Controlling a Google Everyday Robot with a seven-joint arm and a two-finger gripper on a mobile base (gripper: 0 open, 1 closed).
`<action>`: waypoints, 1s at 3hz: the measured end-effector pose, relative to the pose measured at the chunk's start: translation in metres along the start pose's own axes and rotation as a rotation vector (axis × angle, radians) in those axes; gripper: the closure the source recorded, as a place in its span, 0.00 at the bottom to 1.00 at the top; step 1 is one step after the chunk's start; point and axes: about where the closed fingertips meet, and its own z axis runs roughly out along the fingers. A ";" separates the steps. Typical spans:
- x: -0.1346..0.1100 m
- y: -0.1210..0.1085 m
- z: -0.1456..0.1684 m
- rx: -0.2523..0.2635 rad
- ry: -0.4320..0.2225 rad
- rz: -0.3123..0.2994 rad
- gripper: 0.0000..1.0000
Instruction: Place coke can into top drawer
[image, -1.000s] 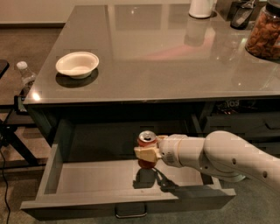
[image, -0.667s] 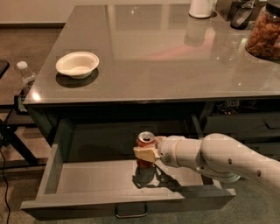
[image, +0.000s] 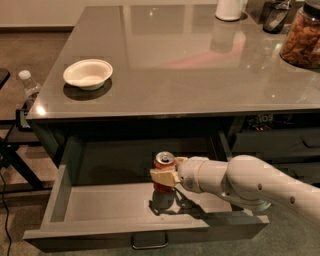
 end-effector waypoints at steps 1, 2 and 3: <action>0.010 0.015 0.029 -0.033 -0.015 -0.010 1.00; 0.009 0.020 0.052 -0.046 -0.038 -0.041 1.00; 0.007 0.022 0.054 -0.049 -0.043 -0.047 1.00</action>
Offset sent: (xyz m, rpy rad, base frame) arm 0.0160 0.0697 -0.0385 0.0390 -0.0871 0.0665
